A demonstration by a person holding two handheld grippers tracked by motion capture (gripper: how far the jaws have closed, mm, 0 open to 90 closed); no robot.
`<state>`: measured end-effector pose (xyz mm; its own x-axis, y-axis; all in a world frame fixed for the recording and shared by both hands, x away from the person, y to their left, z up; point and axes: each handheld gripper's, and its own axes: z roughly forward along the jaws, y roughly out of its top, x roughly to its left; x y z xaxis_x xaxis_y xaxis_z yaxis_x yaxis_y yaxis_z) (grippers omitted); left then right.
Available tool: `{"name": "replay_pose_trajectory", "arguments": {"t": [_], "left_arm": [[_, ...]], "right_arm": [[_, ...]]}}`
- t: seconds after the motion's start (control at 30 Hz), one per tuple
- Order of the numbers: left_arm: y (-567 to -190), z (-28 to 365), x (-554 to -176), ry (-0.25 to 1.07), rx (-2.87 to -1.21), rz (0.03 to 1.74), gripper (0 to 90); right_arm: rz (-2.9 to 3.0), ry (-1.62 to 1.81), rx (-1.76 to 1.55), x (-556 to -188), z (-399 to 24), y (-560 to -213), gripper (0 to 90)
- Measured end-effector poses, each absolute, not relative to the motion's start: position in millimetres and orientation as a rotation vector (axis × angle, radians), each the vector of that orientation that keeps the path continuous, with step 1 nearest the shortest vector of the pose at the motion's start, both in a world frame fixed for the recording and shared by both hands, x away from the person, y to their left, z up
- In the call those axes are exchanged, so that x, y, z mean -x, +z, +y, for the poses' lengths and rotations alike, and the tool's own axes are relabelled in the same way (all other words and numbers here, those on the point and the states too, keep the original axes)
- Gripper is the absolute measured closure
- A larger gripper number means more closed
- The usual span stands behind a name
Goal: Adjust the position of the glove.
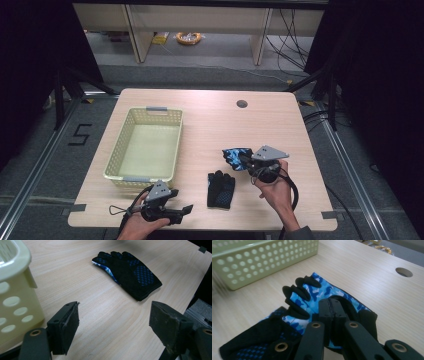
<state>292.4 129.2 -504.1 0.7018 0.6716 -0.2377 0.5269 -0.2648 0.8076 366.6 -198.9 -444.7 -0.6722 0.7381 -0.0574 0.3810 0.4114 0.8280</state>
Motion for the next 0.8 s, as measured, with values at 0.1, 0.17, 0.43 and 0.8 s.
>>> {"name": "replay_pose_trajectory", "arguments": {"t": [0.1, 0.17, 0.43, 0.8], "left_arm": [[-503.0, 129.6, -291.8, 0.187, -1.943, 0.922, 22.8], [-502.2, 129.1, -291.1, 0.191, -1.944, 0.925, 22.8], [-499.3, 128.1, -289.2, 0.177, -1.934, 0.914, 22.8], [-501.0, 116.4, -286.6, 0.145, -1.940, 0.884, 23.9]], "right_arm": [[2.266, 1.159, -0.935, -355.7, -192.7, -443.9, 89.4], [2.273, 1.156, -0.906, -350.2, -189.5, -444.0, 89.3], [2.327, 1.107, -0.877, -327.0, -171.2, -450.5, 89.3], [2.438, 1.028, -0.833, -316.5, -147.7, -471.8, 89.3]]}}
